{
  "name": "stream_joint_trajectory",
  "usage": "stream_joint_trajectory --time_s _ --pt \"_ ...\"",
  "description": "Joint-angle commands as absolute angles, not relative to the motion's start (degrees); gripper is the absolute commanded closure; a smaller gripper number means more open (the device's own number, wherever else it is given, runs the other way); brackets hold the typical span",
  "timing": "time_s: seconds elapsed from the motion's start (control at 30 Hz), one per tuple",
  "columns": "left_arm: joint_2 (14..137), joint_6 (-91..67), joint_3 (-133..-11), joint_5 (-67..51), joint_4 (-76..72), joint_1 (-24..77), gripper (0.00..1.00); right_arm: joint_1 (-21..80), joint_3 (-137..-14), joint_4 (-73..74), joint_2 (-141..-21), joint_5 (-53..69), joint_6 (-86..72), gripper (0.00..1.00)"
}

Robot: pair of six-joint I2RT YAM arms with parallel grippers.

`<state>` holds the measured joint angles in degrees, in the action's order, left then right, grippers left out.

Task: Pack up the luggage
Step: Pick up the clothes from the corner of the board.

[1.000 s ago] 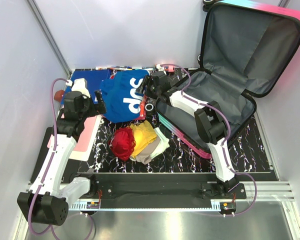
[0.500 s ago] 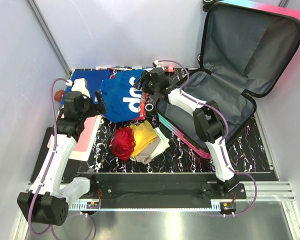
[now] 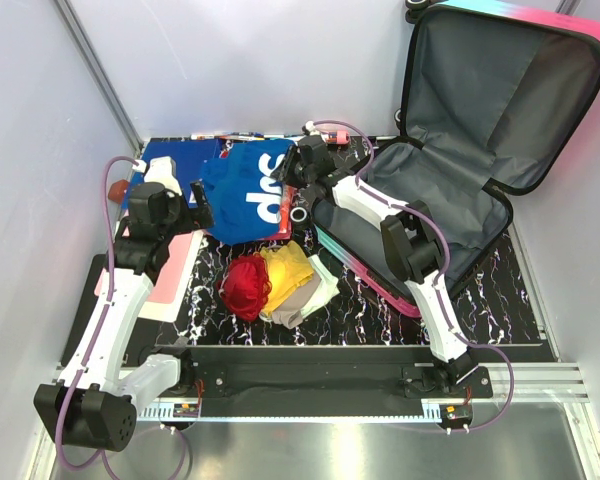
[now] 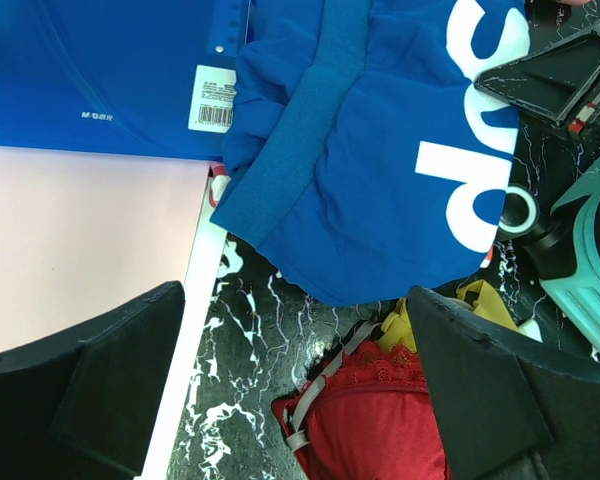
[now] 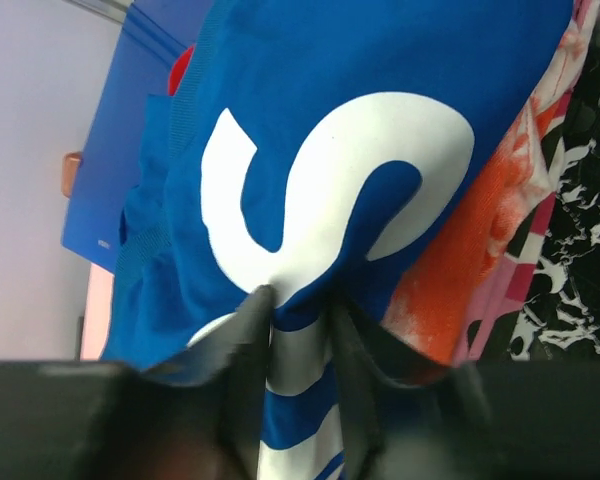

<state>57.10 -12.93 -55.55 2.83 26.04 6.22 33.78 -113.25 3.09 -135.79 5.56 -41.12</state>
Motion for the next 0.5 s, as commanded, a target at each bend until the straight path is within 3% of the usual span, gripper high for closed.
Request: stream_joint_trajectory --time_s 0.0,0.03,0.1,0.47 --pt "57.2 -12.6 -55.5 1.6 24.0 6.5 0.01 34.5 -116.8 3.9 -136.7 6.2 -40.0 0.75" --pt "57.2 -12.6 -55.4 1.6 24.0 6.6 0.01 34.5 -117.1 4.0 -136.7 6.3 -39.7 0.87" --pt "57.2 -12.7 -55.4 1.6 24.0 6.6 0.01 34.4 -118.1 4.1 -136.8 6.9 -38.9 1.00" --pt "57.1 -12.4 -55.4 1.8 24.0 6.7 0.01 34.5 -115.3 4.5 -129.3 3.4 -37.3 1.00"
